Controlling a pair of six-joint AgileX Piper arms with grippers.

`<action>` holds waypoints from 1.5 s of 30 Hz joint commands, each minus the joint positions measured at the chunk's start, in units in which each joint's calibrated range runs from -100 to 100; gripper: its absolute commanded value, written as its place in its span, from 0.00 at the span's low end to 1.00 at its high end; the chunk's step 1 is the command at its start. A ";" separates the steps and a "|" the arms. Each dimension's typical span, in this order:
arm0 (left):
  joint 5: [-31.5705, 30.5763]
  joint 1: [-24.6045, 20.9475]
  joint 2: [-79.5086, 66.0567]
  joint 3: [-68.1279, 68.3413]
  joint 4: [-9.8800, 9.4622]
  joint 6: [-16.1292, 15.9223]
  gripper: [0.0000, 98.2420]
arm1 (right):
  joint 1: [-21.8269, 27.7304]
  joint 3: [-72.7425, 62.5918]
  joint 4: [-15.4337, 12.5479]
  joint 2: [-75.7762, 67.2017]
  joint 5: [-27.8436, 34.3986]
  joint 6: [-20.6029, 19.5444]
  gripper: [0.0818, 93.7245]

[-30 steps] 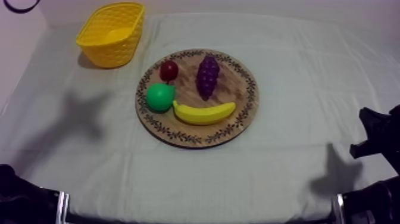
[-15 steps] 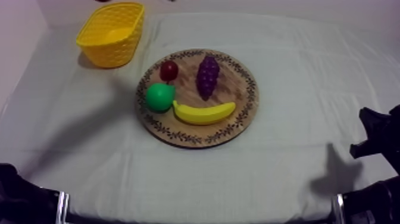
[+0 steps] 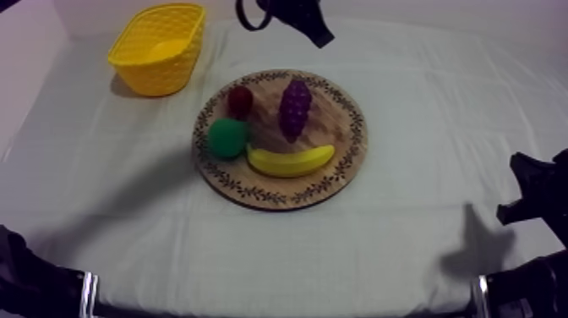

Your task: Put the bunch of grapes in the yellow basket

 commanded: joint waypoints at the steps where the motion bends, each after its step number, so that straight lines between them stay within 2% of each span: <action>1: 1.98 -0.07 3.15 -3.37 0.28 -0.13 0.00 | 0.01 -0.01 0.00 0.00 -0.02 0.07 0.00; 14: 11.01 -0.97 9.48 -10.68 2.06 -2.47 0.00 | 0.01 -0.01 0.00 0.00 -0.02 0.07 0.00; 21: 12.68 -1.52 9.33 -9.58 2.20 -1.48 0.00 | 0.01 -0.01 0.00 0.00 -0.02 0.07 0.00; 24: 13.91 -1.73 8.89 -8.93 2.20 2.19 0.00 | 0.01 -0.01 0.00 0.00 -0.02 0.07 0.00; 30: 17.82 -2.05 8.54 -8.04 2.48 18.29 0.00 | 0.01 -0.01 0.00 0.00 -0.02 0.07 0.00; 35: 22.36 -2.20 8.77 -7.95 3.07 27.68 0.00 | 0.01 -0.01 0.00 0.00 -0.02 0.07 0.00; 40: 26.51 -2.38 9.69 -9.33 4.53 34.33 0.00 | 0.01 -0.01 0.00 0.00 -0.02 0.07 0.00; 45: 28.44 -2.04 11.39 -13.85 5.31 36.51 0.01 | 0.01 -0.01 0.00 0.00 -0.02 0.07 0.00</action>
